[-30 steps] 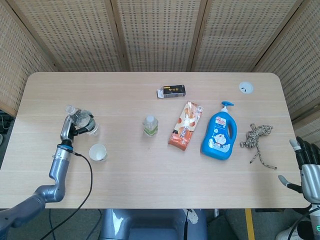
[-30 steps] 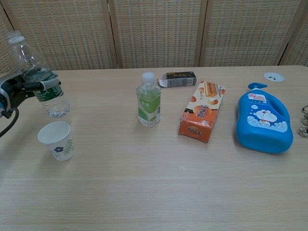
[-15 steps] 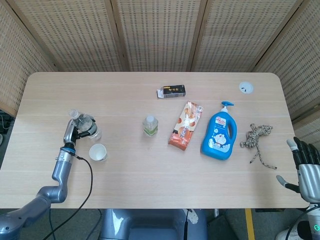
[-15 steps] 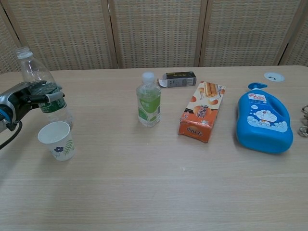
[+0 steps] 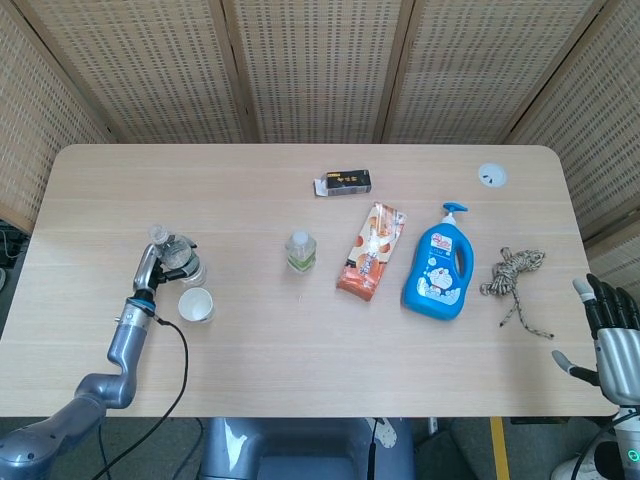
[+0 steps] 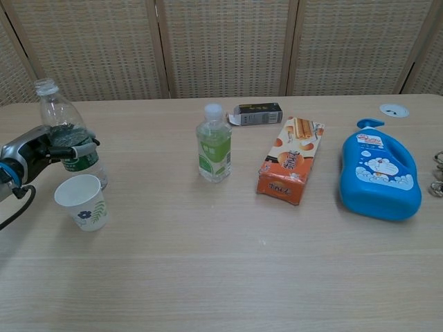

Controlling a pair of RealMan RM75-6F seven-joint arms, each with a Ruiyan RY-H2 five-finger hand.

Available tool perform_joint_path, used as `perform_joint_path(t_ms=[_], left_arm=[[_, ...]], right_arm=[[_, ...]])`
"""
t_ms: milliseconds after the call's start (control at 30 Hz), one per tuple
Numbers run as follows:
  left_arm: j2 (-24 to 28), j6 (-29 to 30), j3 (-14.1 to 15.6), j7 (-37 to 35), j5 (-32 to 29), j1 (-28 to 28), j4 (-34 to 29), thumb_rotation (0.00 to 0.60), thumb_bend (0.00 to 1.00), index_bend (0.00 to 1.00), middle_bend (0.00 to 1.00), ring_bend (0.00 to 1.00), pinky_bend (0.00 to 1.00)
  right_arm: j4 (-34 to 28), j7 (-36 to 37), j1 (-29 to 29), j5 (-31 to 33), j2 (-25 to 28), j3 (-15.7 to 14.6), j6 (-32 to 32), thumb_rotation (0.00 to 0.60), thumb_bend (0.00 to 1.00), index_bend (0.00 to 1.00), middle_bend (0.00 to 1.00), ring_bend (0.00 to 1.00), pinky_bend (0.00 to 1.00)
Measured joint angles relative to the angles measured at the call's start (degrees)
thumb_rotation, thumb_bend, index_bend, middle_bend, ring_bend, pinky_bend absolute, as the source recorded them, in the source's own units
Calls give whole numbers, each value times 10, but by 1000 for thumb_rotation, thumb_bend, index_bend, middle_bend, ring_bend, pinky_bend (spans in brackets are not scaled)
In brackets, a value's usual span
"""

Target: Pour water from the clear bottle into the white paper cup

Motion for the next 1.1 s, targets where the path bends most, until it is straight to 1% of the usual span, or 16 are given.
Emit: perform_joint_path(t_ms=[67,300,367,400,500,633,767,900,933,1100], left_arm=[[-1,3,2,-2,3,1,3,600,349,256,265,238,220],[-4,10,7,-11,9,4,10,600,277,82,208,178,180],[-2,11,9,-15,11,5,10,600,235,23,171,139,150],[-1,12,10,-17,13,6,10,600,224,11,156,124,139],[3,14,13,-22,16,9,8,600,205,0,102,70,98],[17,20,21,-28,24,15,-3,600,201,0,14,3,10],[47,17,43,-33,43,21,-29,600,178,0,0,0,0],[98,7,64,-33,61,24,-70,600,169,0,0,0,0],[117,6,69,-30,64,26,-88,600,167,0,0,0,0],[188,5,82,-16,73,34,-159,600,159,0,0,0,0]], right_arm=[[0,0,0,-1,0,0,1,600,0,0,0,0,0],[0,2,0,0,1,0,1,600,0,0,0,0,0],[0,3,0,-1,1,0,2,600,0,0,0,0,0],[0,3,0,-1,1,0,2,600,0,0,0,0,0],[0,4,-1,-2,2,-1,3,600,0,0,0,0,0],[-1,6,-2,-4,3,-1,7,600,0,0,0,0,0],[-2,7,-4,-6,4,-2,10,600,0,0,0,0,0],[-4,7,-6,-10,6,-2,15,600,0,0,0,0,0],[-5,7,-7,-12,6,-3,18,600,0,0,0,0,0],[-7,7,-9,-17,7,-4,23,600,0,0,0,0,0]])
